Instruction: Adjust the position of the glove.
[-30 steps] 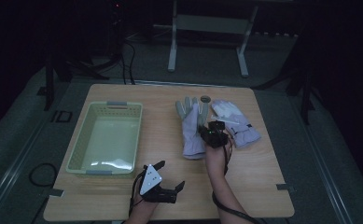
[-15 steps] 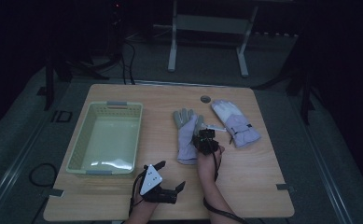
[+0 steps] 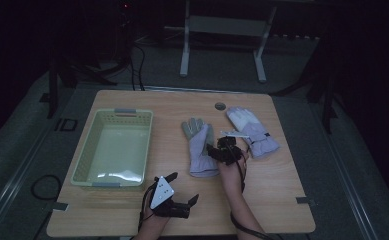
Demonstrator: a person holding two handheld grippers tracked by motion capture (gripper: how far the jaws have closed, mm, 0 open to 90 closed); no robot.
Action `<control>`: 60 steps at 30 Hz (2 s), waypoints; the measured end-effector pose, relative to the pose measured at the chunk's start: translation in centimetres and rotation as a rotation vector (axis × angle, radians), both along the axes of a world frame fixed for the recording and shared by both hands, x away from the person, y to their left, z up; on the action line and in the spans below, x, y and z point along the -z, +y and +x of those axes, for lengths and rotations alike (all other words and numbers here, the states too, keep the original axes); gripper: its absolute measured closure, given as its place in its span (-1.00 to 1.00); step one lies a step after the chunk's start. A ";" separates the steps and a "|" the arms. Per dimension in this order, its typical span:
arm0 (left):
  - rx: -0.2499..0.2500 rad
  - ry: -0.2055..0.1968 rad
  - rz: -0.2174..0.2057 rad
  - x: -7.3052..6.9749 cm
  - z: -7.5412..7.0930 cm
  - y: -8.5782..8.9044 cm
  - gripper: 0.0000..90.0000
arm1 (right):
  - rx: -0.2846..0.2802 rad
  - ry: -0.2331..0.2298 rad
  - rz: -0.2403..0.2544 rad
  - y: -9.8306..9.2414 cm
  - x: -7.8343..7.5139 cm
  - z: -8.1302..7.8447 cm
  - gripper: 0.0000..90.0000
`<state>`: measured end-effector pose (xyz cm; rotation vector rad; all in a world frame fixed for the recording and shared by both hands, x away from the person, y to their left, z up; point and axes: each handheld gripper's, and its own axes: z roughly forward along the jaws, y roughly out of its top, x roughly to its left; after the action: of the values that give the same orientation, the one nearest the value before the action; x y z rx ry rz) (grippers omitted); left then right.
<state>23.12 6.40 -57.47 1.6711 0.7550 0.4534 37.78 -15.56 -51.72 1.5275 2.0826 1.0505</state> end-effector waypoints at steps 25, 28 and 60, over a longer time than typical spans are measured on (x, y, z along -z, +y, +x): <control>-0.001 0.003 0.002 0.0 0.0 0.0 -1.00 | -0.123 -0.139 -0.088 -12.1 -5.3 2.7 0.04; -0.001 0.002 0.002 0.0 0.0 0.0 -1.00 | -0.094 -0.126 -0.099 -14.2 -5.7 3.9 0.02; -0.010 0.007 0.002 0.0 0.1 0.0 -1.00 | -0.160 0.112 -0.131 -16.6 1.7 13.0 0.17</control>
<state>23.17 6.41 -57.47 1.6721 0.7680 0.4558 50.75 -32.20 -53.41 1.4047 2.3339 0.8789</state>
